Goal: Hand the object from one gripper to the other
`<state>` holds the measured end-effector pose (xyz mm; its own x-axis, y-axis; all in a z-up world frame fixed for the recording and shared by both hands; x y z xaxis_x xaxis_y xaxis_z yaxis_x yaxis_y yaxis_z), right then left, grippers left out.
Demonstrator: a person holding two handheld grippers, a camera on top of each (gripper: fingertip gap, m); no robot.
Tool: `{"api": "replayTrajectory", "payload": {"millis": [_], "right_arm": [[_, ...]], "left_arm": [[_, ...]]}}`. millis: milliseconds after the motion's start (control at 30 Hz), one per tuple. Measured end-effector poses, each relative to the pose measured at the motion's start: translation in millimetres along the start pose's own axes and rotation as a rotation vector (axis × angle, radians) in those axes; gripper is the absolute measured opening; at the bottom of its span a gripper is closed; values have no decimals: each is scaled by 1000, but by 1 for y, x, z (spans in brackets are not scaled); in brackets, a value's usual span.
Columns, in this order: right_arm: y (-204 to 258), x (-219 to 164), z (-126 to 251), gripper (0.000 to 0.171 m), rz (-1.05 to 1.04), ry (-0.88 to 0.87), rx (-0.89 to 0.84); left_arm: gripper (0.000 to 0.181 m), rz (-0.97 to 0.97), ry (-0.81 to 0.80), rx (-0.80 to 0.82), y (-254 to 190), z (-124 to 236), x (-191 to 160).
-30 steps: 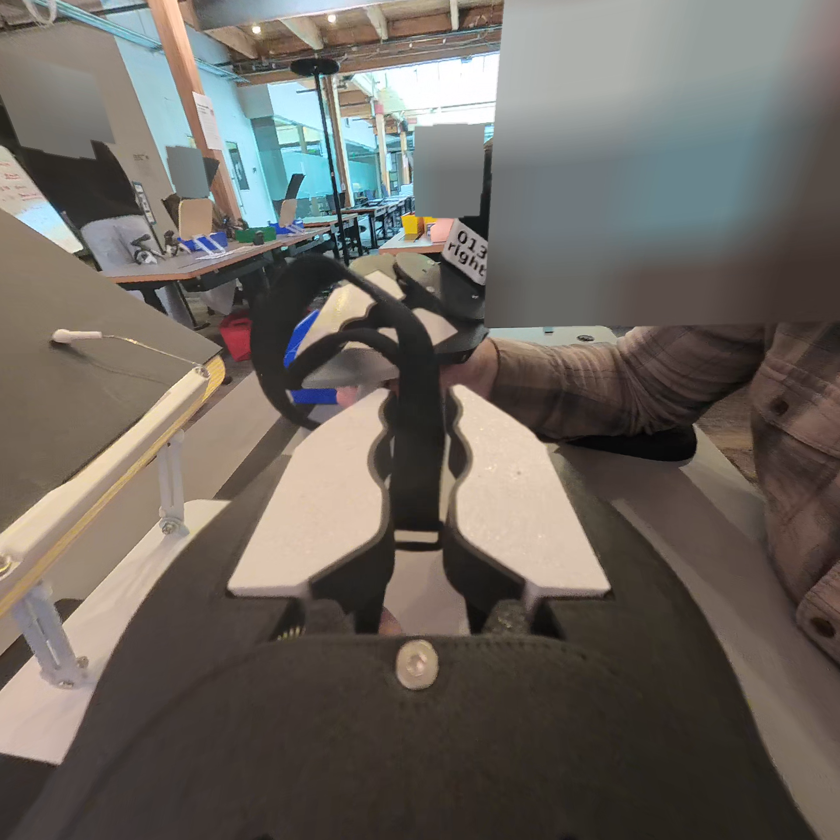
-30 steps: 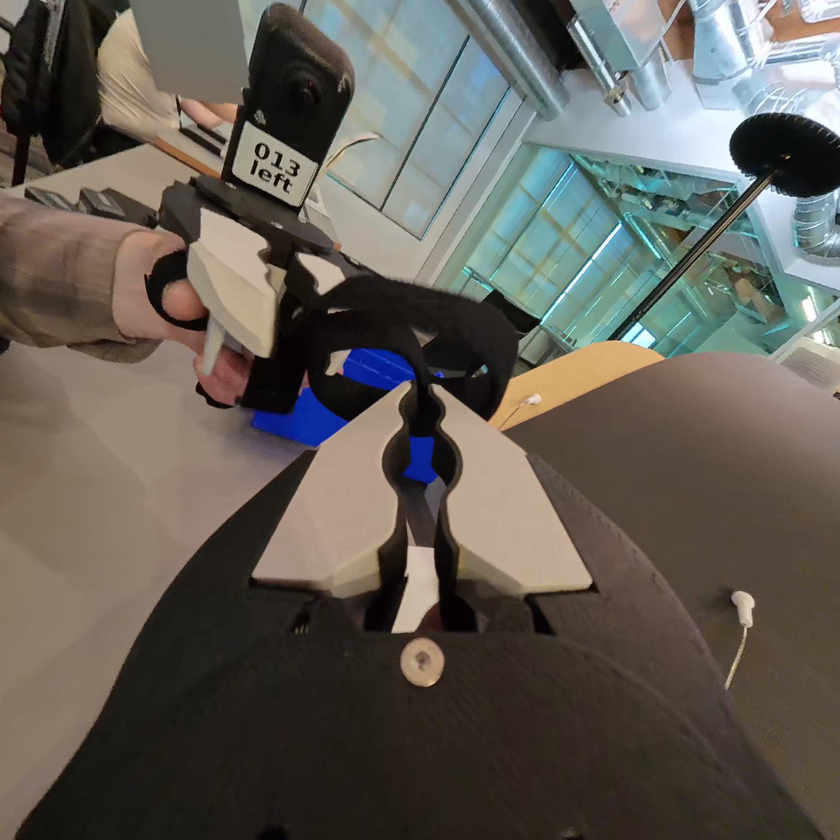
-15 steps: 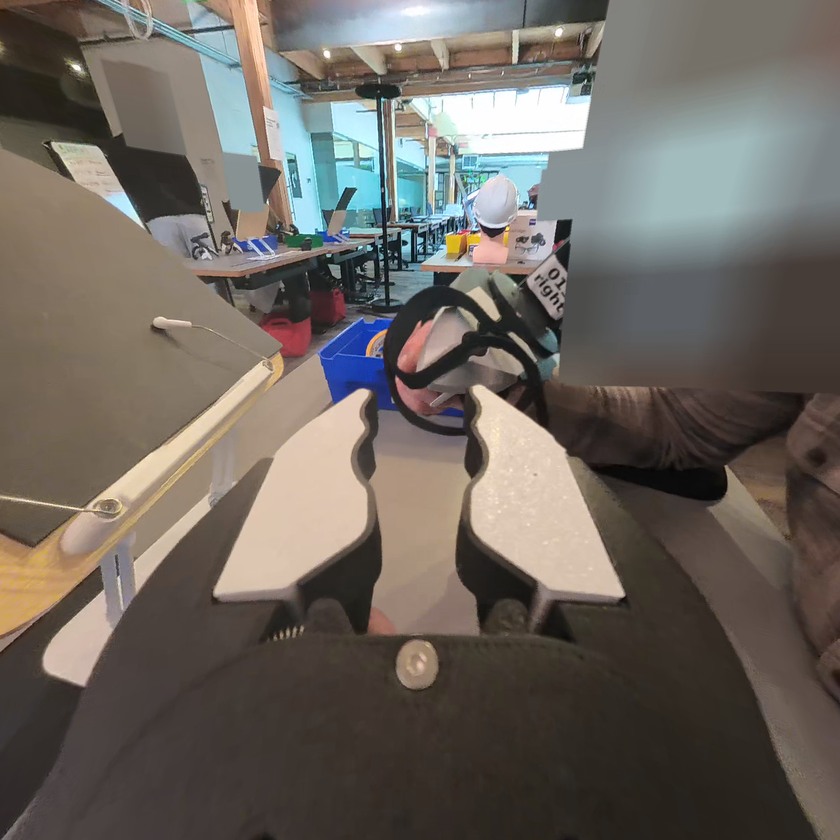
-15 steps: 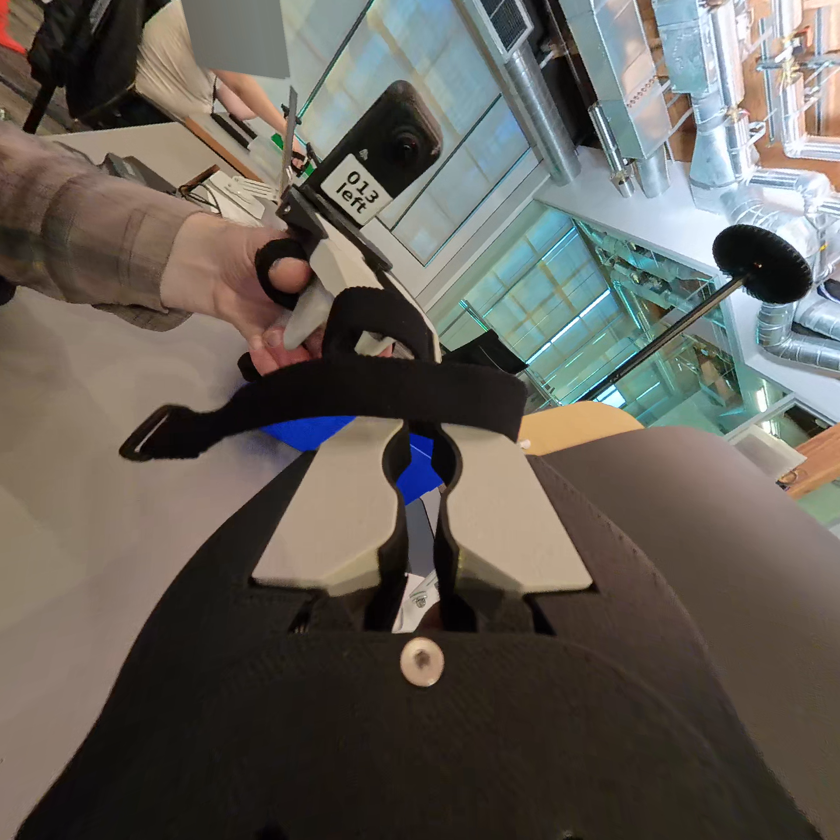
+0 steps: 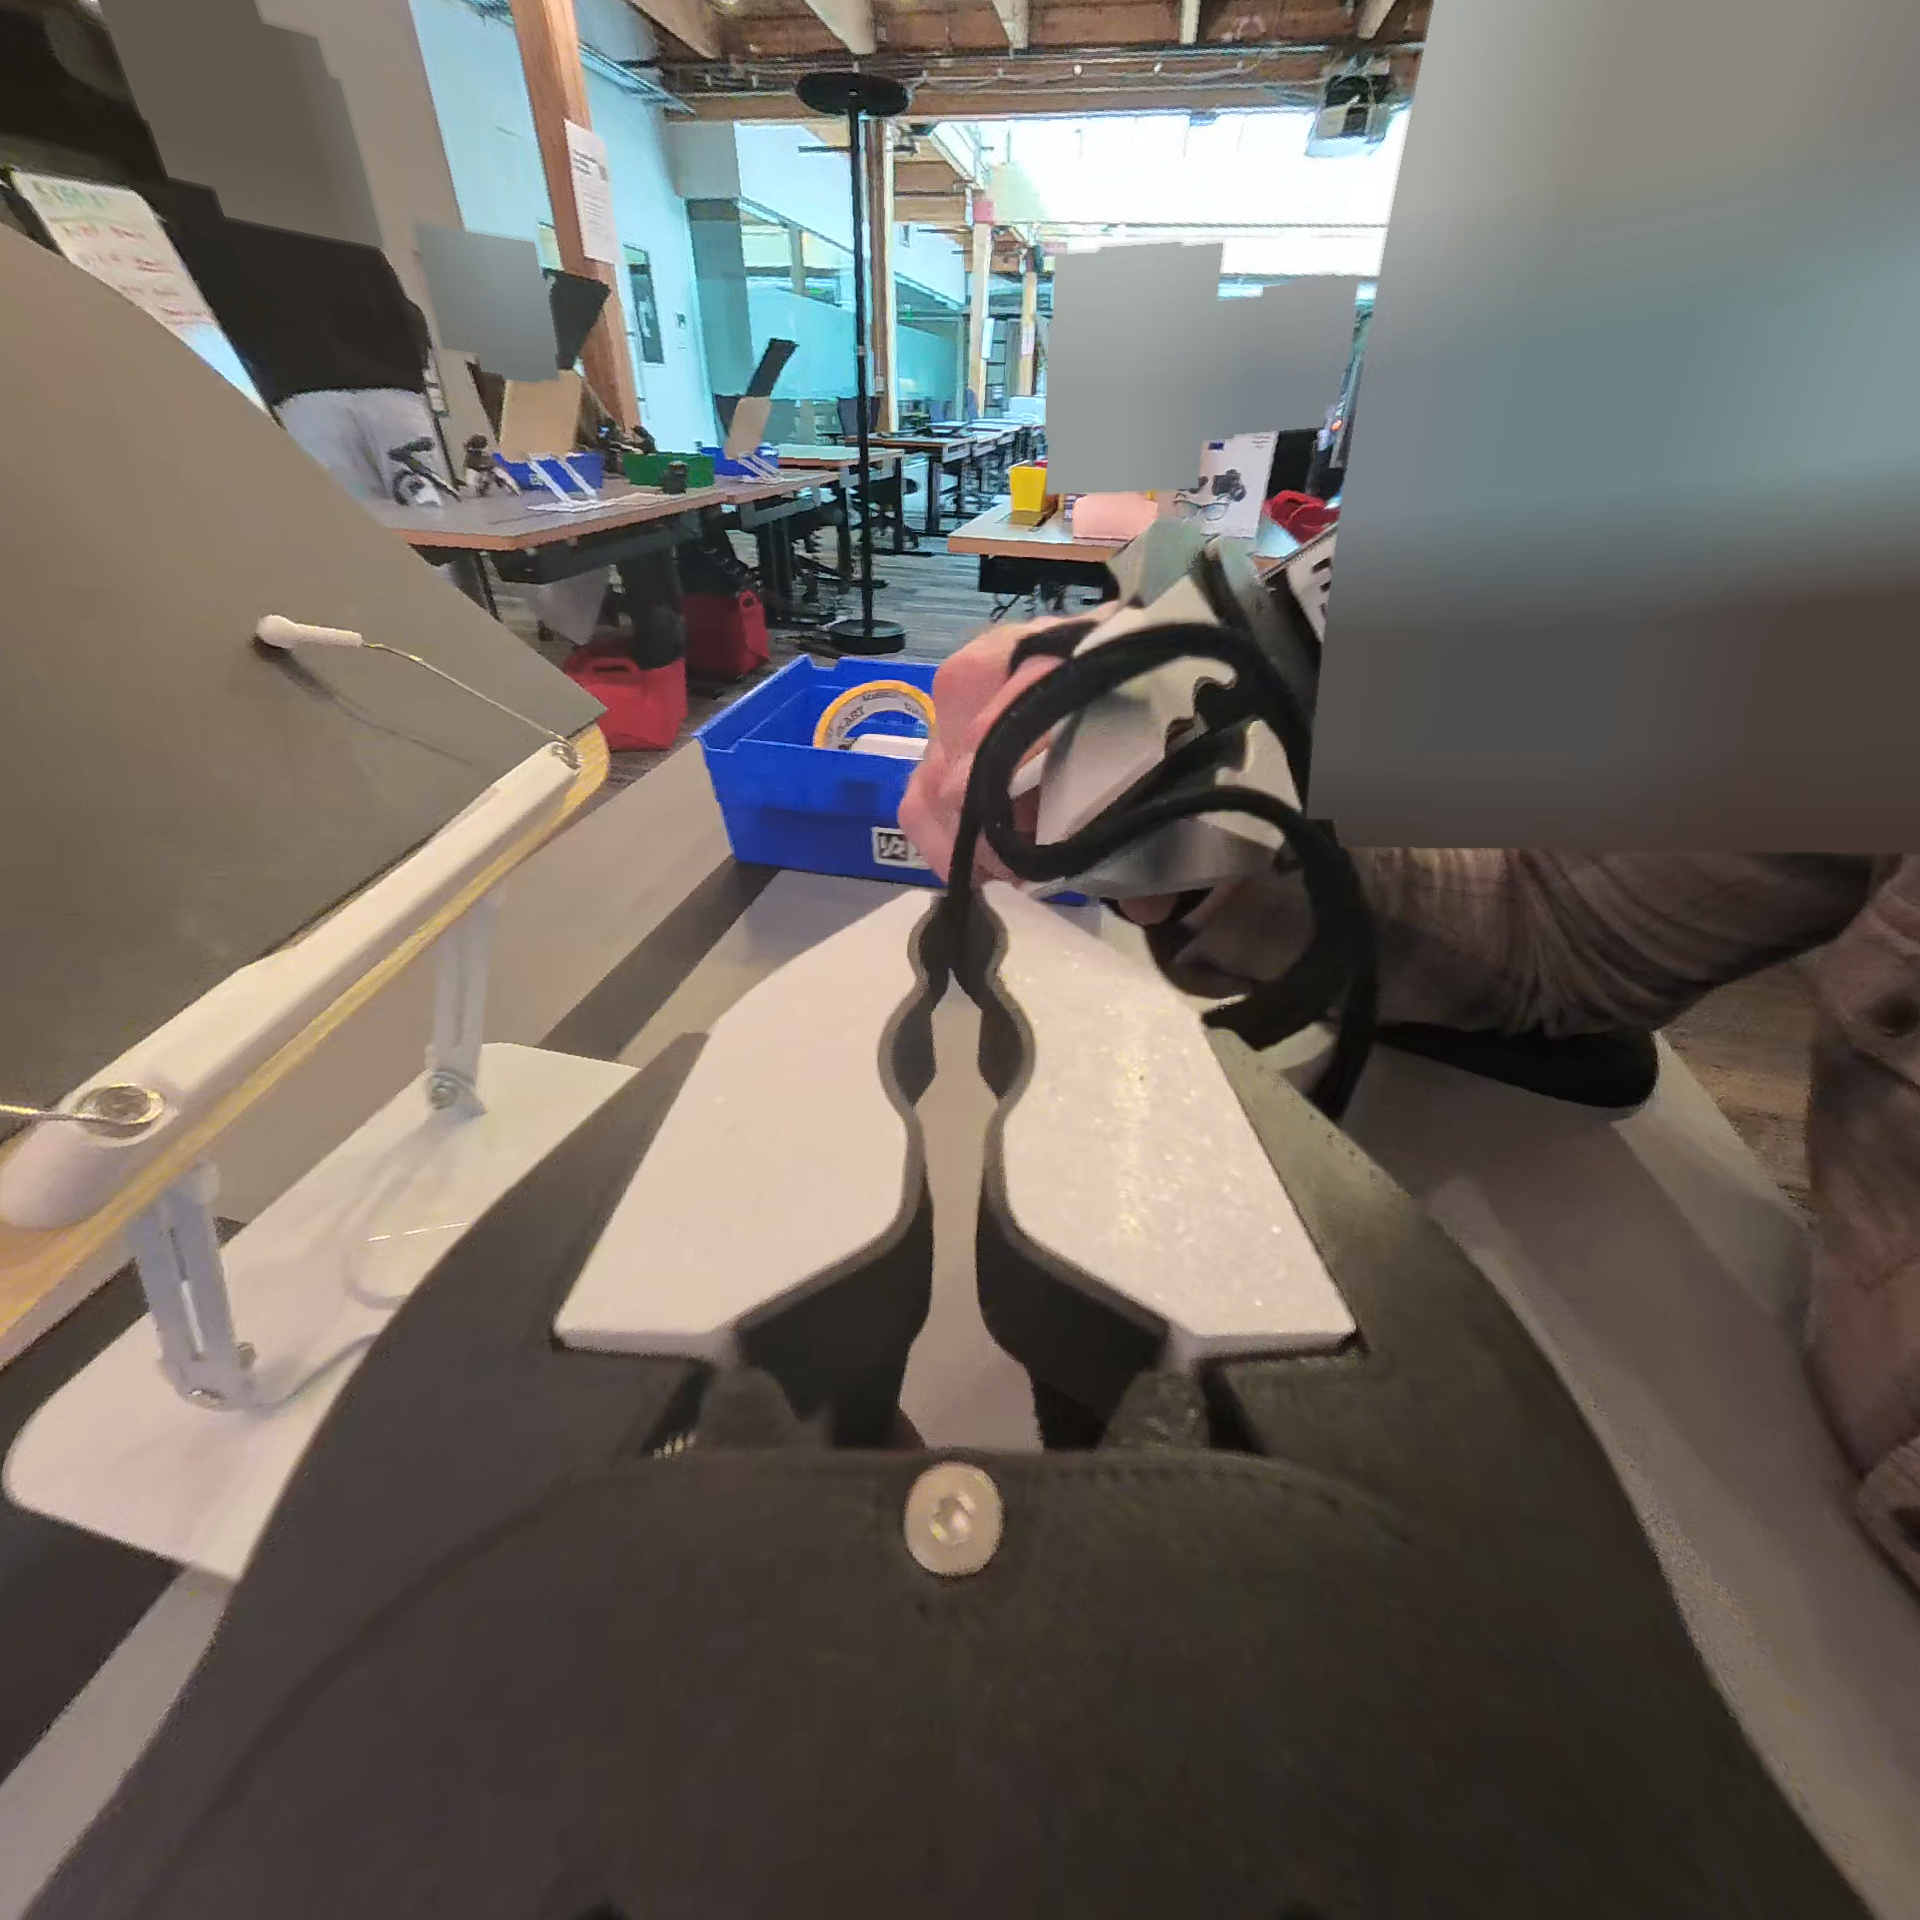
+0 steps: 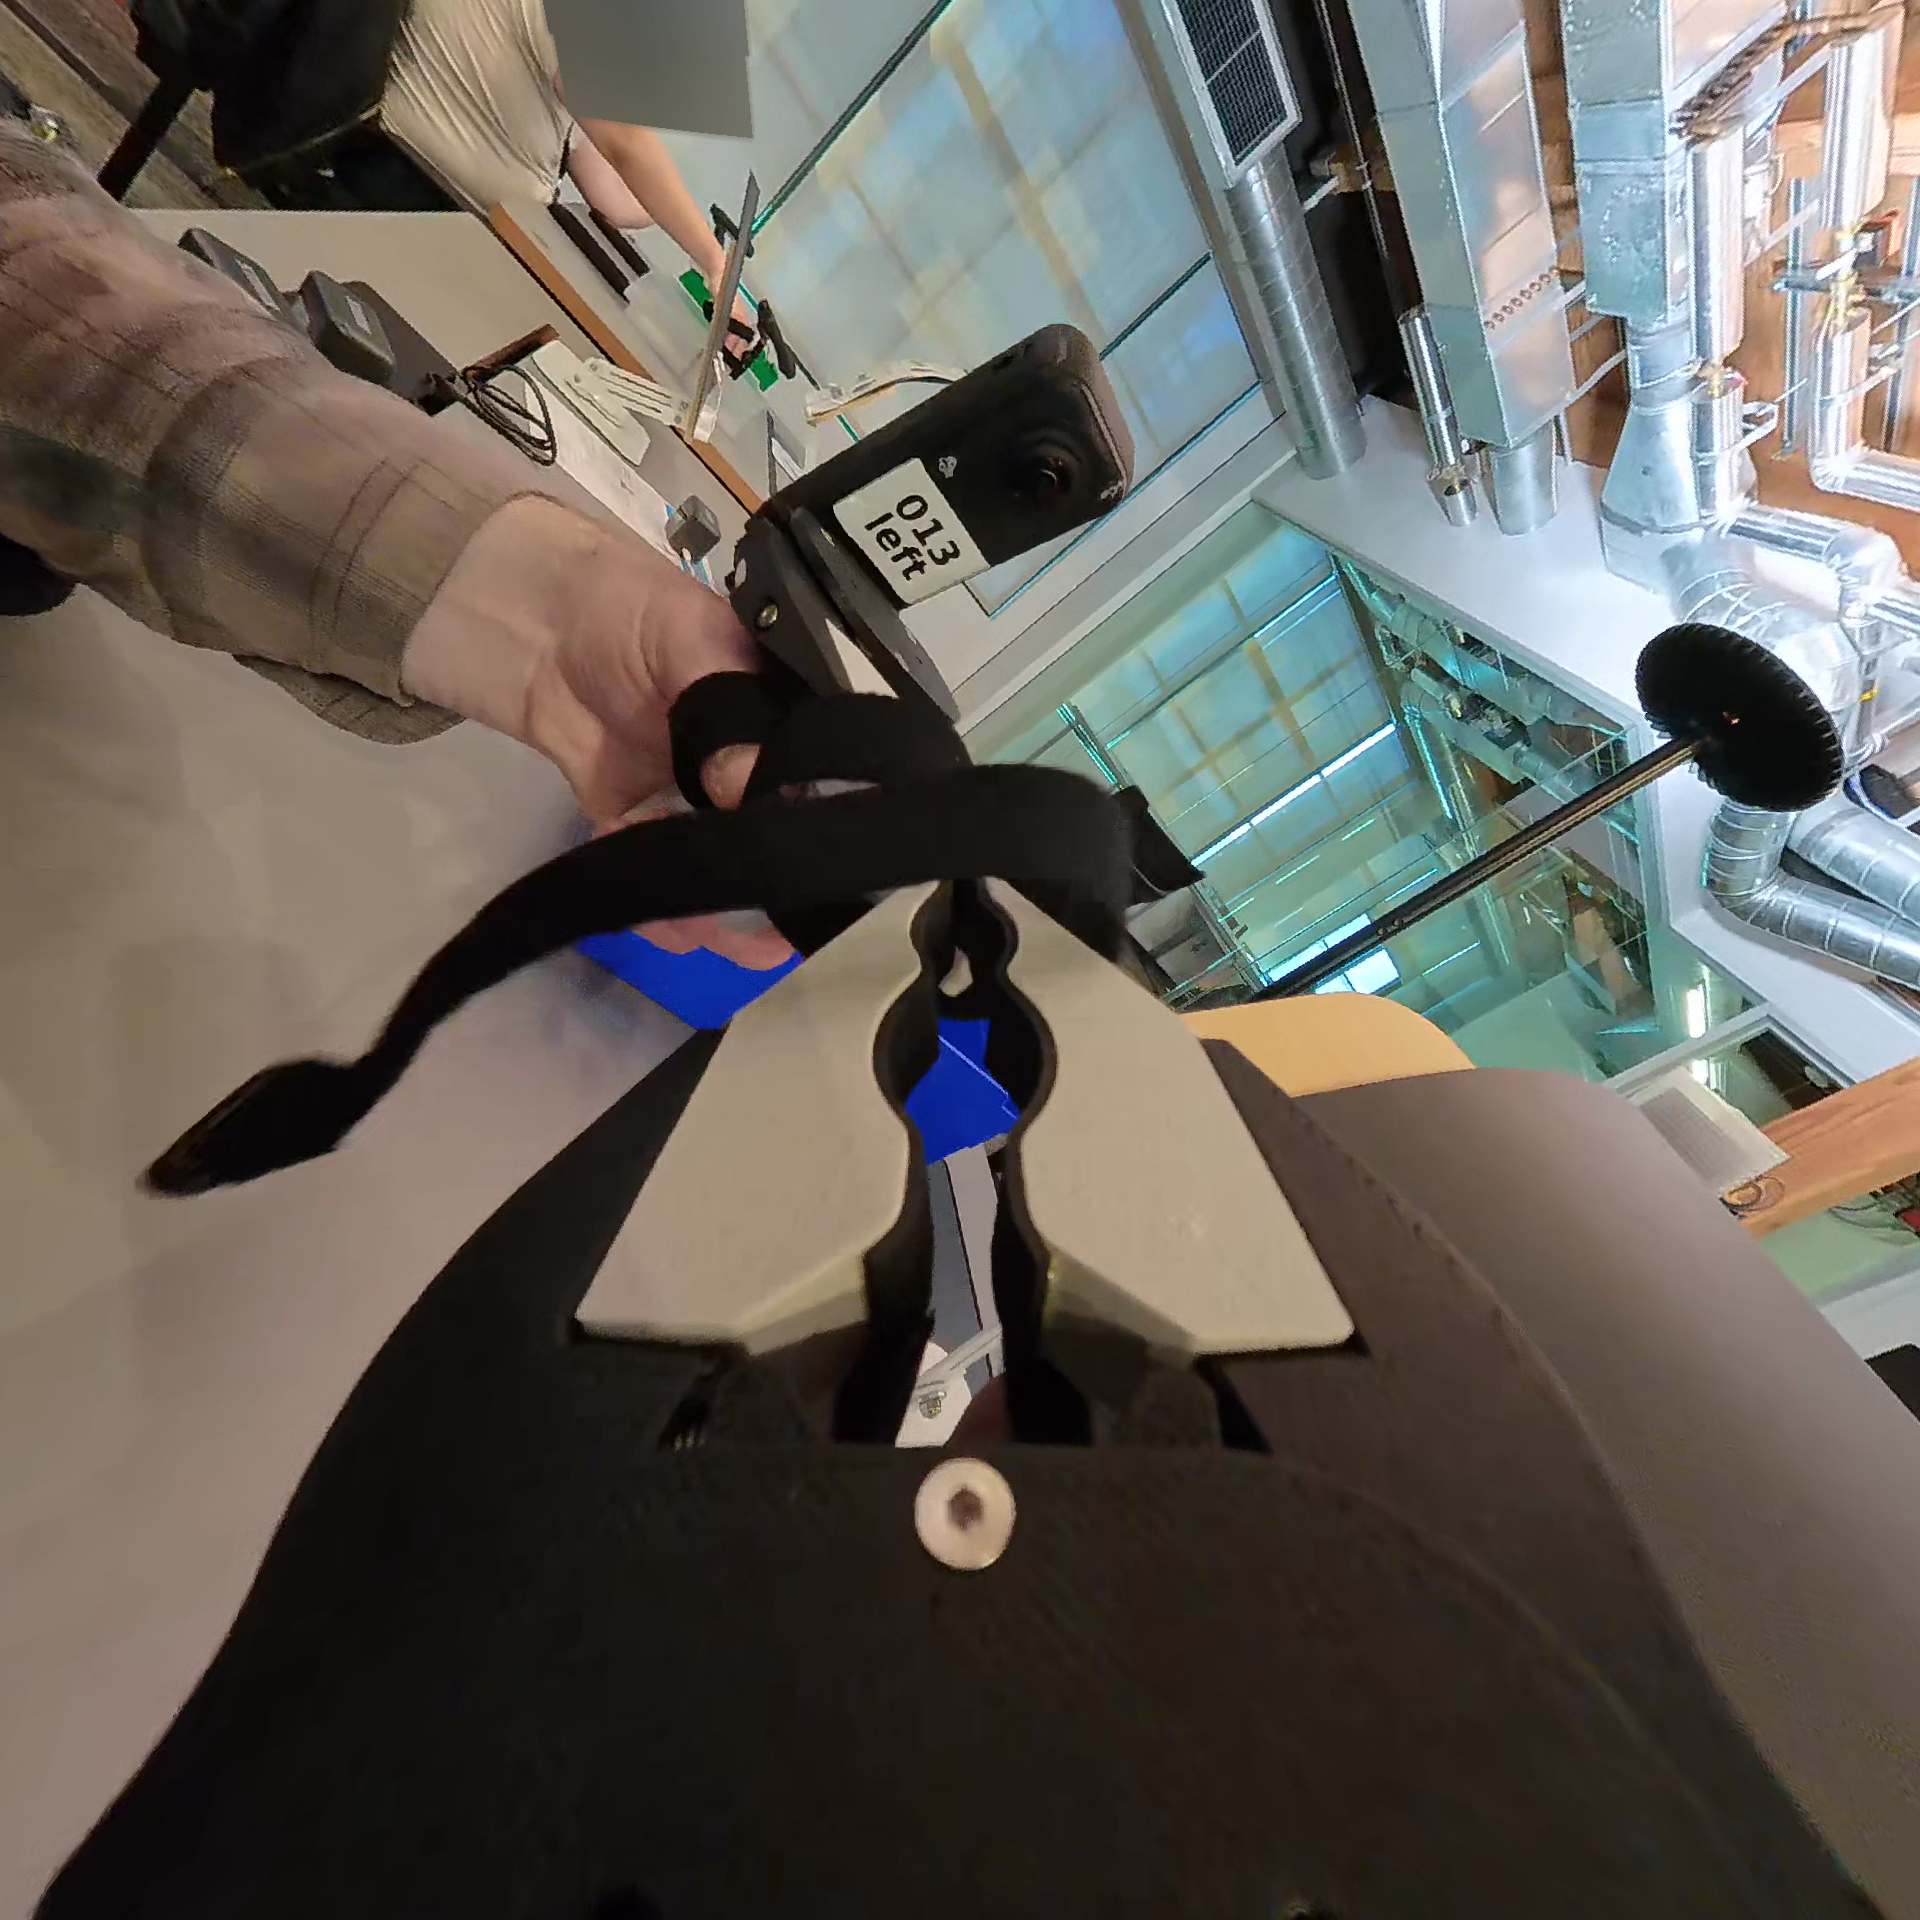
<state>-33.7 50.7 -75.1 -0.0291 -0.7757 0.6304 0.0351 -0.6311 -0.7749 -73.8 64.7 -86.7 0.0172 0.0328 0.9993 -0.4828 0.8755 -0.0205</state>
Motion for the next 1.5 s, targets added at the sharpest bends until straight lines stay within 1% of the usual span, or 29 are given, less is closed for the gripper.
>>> {"api": "replayTrajectory", "payload": {"millis": [67,133,267,367,433,533,600,667,733,800,833,900,1033,1133,1200,1267,1333,1400,1433,1467,1500], "right_arm": [[-1,2,-1,0,-22,-12,-17],[-3,4,-2,0,-61,-30,-35],[-1,12,-6,0,-112,-50,-37],[5,29,-10,0,-119,-88,-16],[11,35,-15,0,-96,-76,1],[14,44,-16,0,-94,-84,15],[14,41,-16,0,-79,-61,7],[10,39,-15,0,-106,-73,0],[8,43,-12,0,-127,-102,12],[4,34,-11,0,-163,-98,11],[3,30,-9,0,-186,-116,15],[-1,26,-5,0,-222,-143,26],[-4,21,2,0,-299,-183,80],[-3,20,6,0,-342,-219,126],[-1,22,7,0,-363,-245,157],[2,24,7,0,-373,-262,187],[6,27,6,0,-377,-275,213],[10,28,4,0,-373,-276,224],[11,28,3,0,-372,-272,230],[12,27,2,0,-371,-267,231],[12,27,2,0,-375,-269,233]], "left_arm": [[2,-38,9,24,0,-1,-1],[2,-79,20,115,9,-2,-2],[2,-121,9,224,22,0,-2],[2,-108,4,326,38,4,-3],[2,-55,-7,346,45,6,-4],[1,-86,-5,363,40,5,0],[1,-36,-28,393,48,11,2],[1,73,-68,382,57,17,3],[1,31,-80,342,51,15,6],[1,-6,-66,380,54,15,4],[2,-25,-45,359,54,14,1],[15,-41,-44,338,53,14,2],[34,-167,-21,276,41,14,3],[36,-320,27,249,28,10,-1],[38,-382,58,208,18,6,-7],[37,-406,84,194,14,2,-12],[32,-431,88,184,11,0,-15],[21,-439,83,158,5,-3,-17],[9,-447,66,169,5,-3,-15],[3,-451,41,187,5,-3,-13],[1,-447,36,175,3,-4,-12]]}}
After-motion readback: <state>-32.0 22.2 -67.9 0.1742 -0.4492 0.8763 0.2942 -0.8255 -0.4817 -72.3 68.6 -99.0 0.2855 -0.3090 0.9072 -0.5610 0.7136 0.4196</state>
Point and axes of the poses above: each gripper's, where its closed fingertips meet, z back along the fingers, x out of its top, y = z × x across the jaws, the point moved 3 cm from there along z, back along the fingers, and after that the axes turned 7 degrees about x, right-handed, at the moved point
